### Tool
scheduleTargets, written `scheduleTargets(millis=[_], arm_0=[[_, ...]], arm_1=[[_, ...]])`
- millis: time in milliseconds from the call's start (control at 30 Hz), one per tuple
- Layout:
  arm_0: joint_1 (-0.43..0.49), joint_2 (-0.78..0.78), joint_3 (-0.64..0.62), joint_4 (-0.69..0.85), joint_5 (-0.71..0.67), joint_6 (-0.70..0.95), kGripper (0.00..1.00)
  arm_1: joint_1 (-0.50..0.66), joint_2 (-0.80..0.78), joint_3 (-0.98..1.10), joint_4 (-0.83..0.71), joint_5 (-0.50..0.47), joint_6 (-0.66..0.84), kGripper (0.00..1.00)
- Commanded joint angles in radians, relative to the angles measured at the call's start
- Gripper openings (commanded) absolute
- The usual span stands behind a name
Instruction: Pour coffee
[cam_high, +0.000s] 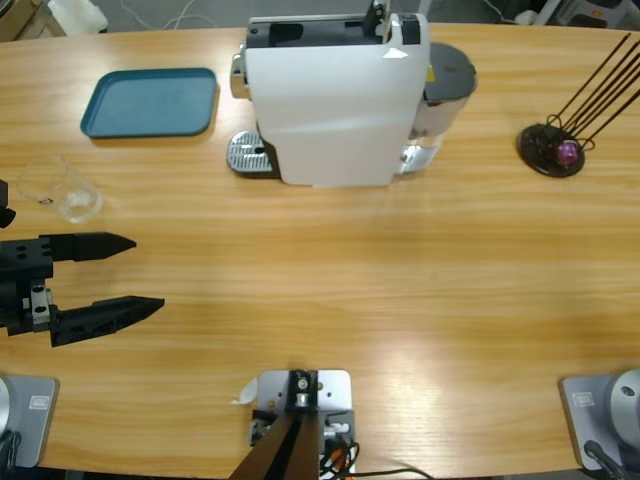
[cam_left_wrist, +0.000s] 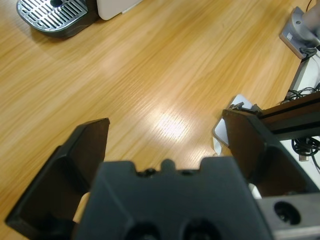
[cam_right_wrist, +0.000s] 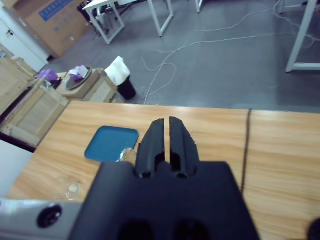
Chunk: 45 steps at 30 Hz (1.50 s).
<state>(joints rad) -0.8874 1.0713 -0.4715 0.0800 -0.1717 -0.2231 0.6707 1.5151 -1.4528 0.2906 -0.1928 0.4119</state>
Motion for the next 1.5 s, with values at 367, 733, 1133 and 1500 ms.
scheduleTargets(millis=[367,733,1133,1500], arm_0=[[-0.003,0.004,0.025,-0.005,-0.002,-0.012,0.987],[-0.003,-0.041,0.045,0.004,0.0,-0.018,0.982],[-0.003,-0.017,0.05,0.001,0.001,-0.019,0.982],[-0.003,-0.019,0.057,0.002,0.001,-0.019,0.986]], arm_1=[[0.197,0.12,0.041,-0.068,0.0,0.115,0.0],[0.225,0.274,0.021,-0.069,-0.021,0.178,0.0],[0.283,0.36,-0.011,-0.068,-0.029,0.192,0.0],[0.297,0.452,-0.004,-0.073,-0.025,0.206,0.0]])
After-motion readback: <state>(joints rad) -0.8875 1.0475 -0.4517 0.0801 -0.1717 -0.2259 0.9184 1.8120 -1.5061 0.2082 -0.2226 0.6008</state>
